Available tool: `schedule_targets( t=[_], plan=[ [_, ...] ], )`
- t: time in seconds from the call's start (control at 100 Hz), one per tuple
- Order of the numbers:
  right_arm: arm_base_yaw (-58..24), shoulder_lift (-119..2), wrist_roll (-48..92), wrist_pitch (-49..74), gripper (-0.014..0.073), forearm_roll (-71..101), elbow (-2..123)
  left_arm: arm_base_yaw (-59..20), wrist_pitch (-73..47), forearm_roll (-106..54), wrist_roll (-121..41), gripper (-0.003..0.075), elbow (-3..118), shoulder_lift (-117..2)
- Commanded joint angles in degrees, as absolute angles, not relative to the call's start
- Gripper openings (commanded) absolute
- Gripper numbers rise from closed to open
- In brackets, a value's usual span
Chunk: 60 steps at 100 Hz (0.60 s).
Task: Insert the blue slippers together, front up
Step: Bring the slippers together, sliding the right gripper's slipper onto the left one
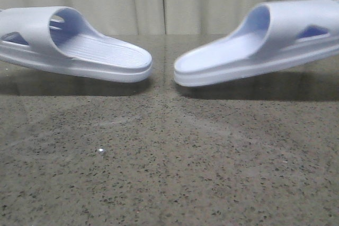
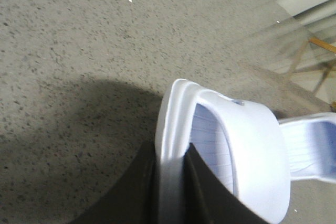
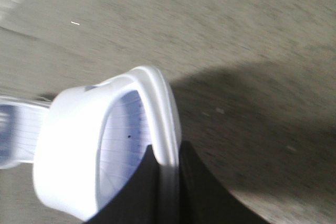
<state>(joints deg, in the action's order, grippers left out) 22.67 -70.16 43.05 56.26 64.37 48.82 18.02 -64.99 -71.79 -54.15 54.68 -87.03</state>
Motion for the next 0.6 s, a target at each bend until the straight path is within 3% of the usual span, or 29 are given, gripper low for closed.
schedule_targets(
  t=[0.0, 0.24, 0.59],
  plan=[
    [22.69, -69.42, 46.86, 59.67, -0.0101, 73.35, 51.38, 18.51, -69.21, -76.41, -53.59, 0.0015, 55.9, -84.77],
    [22.28, -69.42, 49.24, 62.24, -0.0101, 77.88, 51.41, 18.51, -70.08, -77.71, -52.61, 0.0015, 55.9, -84.77],
    [15.61, -70.86, 53.17, 56.44, -0.0101, 80.98, 51.41, 16.41, -72.64, -82.78, -52.34, 0.0015, 55.9, -85.03]
  ],
)
